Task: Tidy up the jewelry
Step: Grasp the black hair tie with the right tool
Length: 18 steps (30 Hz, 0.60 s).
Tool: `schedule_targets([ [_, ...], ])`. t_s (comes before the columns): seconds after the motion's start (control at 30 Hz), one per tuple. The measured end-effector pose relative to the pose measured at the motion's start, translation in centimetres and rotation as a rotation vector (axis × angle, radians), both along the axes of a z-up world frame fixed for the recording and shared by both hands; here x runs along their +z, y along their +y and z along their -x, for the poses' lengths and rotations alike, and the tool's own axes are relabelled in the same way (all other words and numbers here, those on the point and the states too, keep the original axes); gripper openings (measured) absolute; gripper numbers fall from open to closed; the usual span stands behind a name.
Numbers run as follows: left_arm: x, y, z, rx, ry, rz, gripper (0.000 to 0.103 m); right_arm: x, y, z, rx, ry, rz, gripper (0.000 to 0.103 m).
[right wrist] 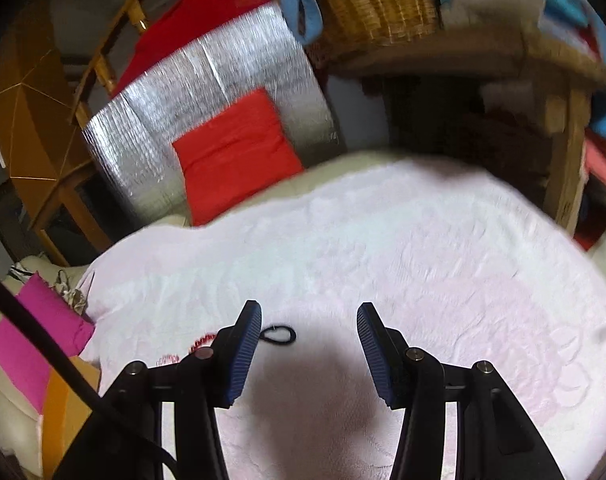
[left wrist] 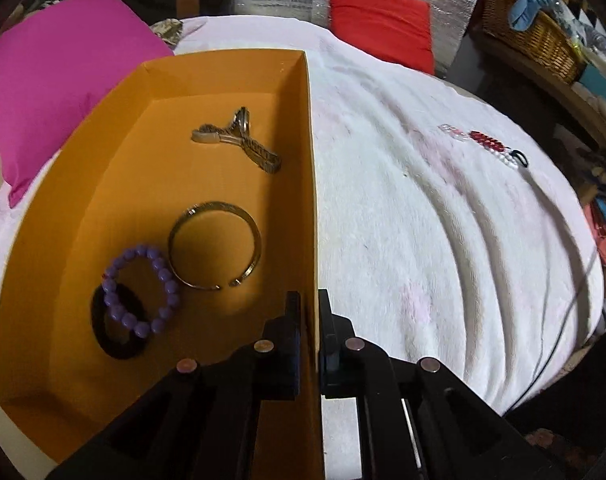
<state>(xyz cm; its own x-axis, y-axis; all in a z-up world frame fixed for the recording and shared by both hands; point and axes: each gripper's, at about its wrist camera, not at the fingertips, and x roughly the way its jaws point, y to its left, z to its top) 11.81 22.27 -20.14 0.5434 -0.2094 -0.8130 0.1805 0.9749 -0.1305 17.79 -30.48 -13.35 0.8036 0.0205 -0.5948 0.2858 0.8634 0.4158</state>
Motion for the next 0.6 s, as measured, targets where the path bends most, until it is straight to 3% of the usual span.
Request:
schedule_targets([
  [0.1,0.5,-0.1,-0.2,0.003,-0.001,0.009,0.008,-2.6,-0.9,-2.2,0.07,0.059,-0.122,0.054],
  [0.2,2.9,-0.4,-0.1,0.0,-0.067,0.009,0.011,-4.6,-0.8,-4.5,0.134,0.124,-0.187,0.054],
  [0.27,4.1,-0.7,-0.2,0.004,-0.108,0.023,0.023,-5.9,-0.9,-5.7,0.157,0.15,-0.255,0.054],
  [0.33,5.4,-1.4,-0.5,0.013,-0.163,0.028,0.048,-7.0,-1.1,-6.8,0.171,0.157,-0.354,0.054],
  [0.4,6.2,-3.0,-1.3,0.04,-0.214,0.029,0.06,-8.1,-1.2,-7.8,0.171,0.164,-0.448,0.054],
  [0.6,6.9,-9.5,-4.7,-0.025,-0.265,0.094,0.061,-11.6,-1.3,-9.3,0.062,0.144,-0.694,0.054],
])
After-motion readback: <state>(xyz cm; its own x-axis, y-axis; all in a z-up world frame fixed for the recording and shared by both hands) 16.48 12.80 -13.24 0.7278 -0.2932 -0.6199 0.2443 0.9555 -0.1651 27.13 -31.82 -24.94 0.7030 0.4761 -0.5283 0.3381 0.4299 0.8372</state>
